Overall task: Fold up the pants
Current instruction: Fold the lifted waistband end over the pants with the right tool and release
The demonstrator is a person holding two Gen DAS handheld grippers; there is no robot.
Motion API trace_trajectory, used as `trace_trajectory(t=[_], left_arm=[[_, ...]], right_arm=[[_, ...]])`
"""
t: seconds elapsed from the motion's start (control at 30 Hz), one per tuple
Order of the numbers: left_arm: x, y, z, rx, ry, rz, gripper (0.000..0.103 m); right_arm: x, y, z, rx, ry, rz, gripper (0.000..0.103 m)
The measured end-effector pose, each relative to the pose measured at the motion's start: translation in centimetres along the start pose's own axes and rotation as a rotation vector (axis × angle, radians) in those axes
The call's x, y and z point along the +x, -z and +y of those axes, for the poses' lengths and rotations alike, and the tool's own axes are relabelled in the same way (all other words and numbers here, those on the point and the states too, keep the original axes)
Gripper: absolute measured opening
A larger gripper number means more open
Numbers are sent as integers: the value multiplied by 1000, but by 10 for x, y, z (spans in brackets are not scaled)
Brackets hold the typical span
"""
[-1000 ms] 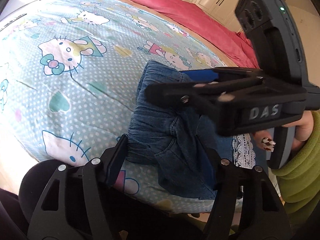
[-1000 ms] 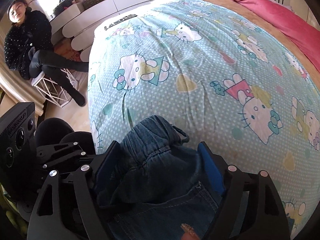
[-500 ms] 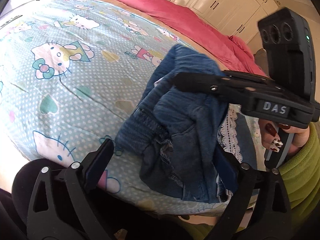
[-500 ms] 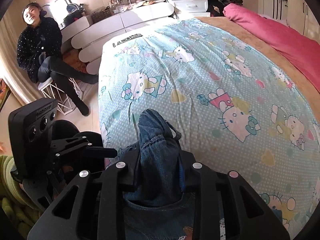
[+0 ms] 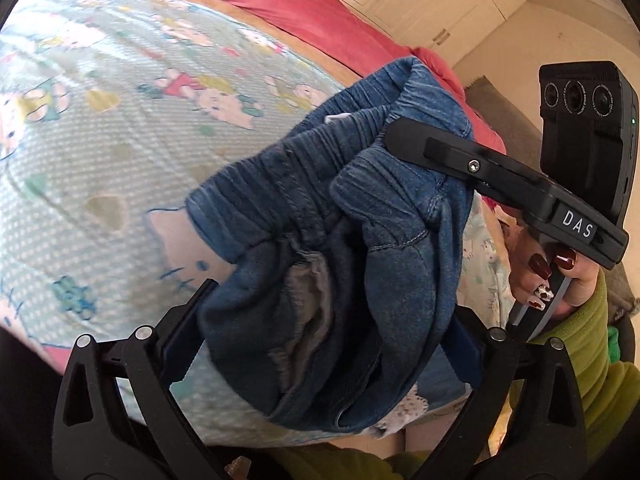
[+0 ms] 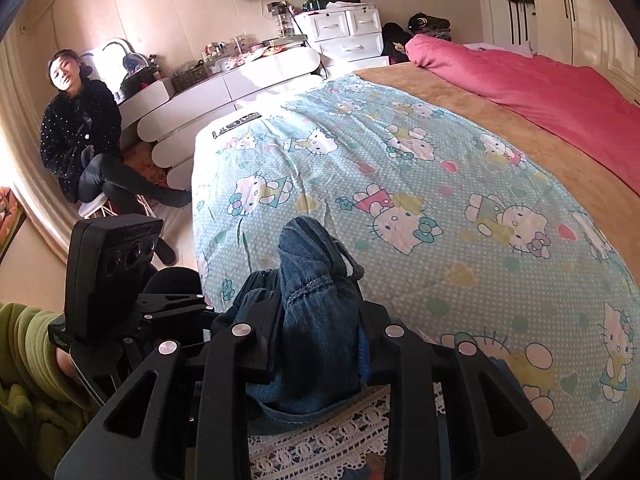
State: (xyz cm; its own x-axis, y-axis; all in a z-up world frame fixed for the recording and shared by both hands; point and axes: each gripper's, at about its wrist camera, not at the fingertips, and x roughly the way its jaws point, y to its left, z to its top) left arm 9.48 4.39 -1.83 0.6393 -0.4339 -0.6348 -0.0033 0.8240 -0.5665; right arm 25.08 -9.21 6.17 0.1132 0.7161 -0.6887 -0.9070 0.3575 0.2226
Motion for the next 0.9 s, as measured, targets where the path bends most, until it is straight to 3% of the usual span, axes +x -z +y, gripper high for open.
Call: trace_trajectory(t=[0.27, 0.4, 0.43, 0.47, 0.67, 0.73, 0.83, 0.9], left_arm=[[20, -4, -53, 141, 13, 20, 91], [32, -4, -75, 204, 33, 52, 91], [36, -4, -80, 218, 40, 64, 91], [41, -2, -86, 239, 45, 83, 91], [63, 9, -129, 417, 78, 164, 91], [62, 8, -135, 457, 96, 150, 91], [41, 4, -142, 497, 124, 105, 91], [34, -7, -147, 527, 91, 63, 91]], right_arm=[[-29, 23, -22, 50, 28, -46, 30], [-45, 42, -39, 84, 93, -43, 36], [-50, 49, -43, 92, 133, -39, 41], [-56, 55, -45, 101, 174, -44, 52], [-82, 94, -64, 189, 433, -16, 66], [-92, 108, -66, 221, 511, -13, 69], [-104, 122, -65, 272, 557, -34, 74], [-113, 130, -62, 306, 573, -59, 76]])
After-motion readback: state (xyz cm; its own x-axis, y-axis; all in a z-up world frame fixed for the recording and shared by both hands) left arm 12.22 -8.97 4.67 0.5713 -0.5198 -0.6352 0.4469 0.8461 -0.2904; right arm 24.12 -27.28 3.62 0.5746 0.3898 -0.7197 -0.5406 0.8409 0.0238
